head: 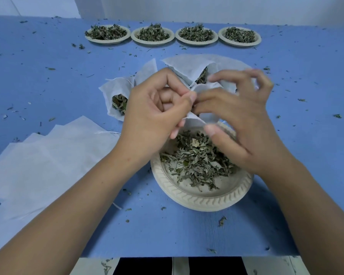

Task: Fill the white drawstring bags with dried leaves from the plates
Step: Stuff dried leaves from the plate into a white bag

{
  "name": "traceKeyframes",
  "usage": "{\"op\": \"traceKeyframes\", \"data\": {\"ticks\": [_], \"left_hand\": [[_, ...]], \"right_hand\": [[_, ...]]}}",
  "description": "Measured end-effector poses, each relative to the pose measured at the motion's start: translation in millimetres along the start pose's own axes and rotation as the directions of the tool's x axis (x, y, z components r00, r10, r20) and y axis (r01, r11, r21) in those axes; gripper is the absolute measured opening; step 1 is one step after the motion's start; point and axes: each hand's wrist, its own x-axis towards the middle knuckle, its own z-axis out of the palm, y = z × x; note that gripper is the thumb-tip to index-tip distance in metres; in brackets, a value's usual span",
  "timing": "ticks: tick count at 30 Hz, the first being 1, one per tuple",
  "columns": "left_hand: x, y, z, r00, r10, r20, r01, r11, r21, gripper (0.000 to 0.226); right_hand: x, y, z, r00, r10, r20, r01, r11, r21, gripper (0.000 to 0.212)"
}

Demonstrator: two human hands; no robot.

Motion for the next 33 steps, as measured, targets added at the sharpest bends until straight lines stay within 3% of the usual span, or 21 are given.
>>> {"op": "traceKeyframes", "data": {"ticks": [3, 5, 8, 9, 10, 11, 13, 15, 21, 25, 29, 33], "left_hand": [[0, -2, 1, 1.0, -0.004, 0.014, 0.004, 1.0, 0.017, 0.021], [3, -3, -2, 0.998, -0.008, -0.065, 0.01, 1.0, 0.029, 0.02], [10, -3, -13, 0.967, -0.007, -0.253, 0.013, 1.0, 0.022, 0.021], [13, -3, -15, 0.953, -0.003, -0.303, 0.006, 1.0, 0.01, 0.022], [14, -2, -17, 0.94, 0.005, -0.341, -0.007, 1.0, -0.003, 0.022], [15, -2, -18, 0.929, 0.017, -0.369, -0.022, 1.0, -0.01, 0.022], [14, -1, -17, 0.916, 0.061, -0.396, -0.062, 0.998, 0.011, 0.022], [11, 1, -15, 0.91, 0.136, -0.393, -0.123, 0.991, 0.059, 0.022], [6, 0, -9, 0.899, 0.342, -0.273, -0.28, 0.929, 0.243, 0.024], [7, -6, -9, 0.94, 0.297, -0.17, -0.228, 0.914, 0.337, 0.018], [7, -11, -8, 0.972, 0.21, -0.11, -0.154, 0.913, 0.378, 0.013], [6, -10, -6, 0.99, 0.122, -0.072, -0.096, 0.951, 0.295, 0.017]], "right_hand": [[-2, -1, 11, 0.978, 0.05, 0.204, -0.065, 0.996, 0.065, 0.044], [-1, 0, 9, 0.987, 0.122, 0.101, -0.138, 0.975, 0.175, 0.031], [1, 6, 1, 0.953, 0.233, -0.193, -0.164, 0.933, 0.319, 0.007], [1, 6, 0, 0.947, 0.255, -0.197, -0.173, 0.919, 0.355, 0.009], [2, 5, 0, 0.954, 0.28, -0.106, -0.219, 0.895, 0.39, 0.017], [2, 3, 2, 0.953, 0.296, 0.071, -0.298, 0.86, 0.413, 0.033], [0, -2, 11, 0.875, 0.237, 0.423, -0.388, 0.865, 0.317, 0.064], [-3, -4, 21, 0.846, 0.135, 0.516, -0.299, 0.921, 0.249, 0.063], [-2, 0, 21, 0.935, 0.079, 0.344, -0.212, 0.905, 0.368, 0.017], [-1, 4, 11, 0.972, 0.124, 0.198, -0.21, 0.837, 0.506, 0.017], [0, 6, 4, 0.993, 0.119, 0.014, -0.094, 0.704, 0.704, 0.019], [0, 4, 5, 0.935, 0.304, -0.184, -0.009, 0.538, 0.843, 0.028]]}}
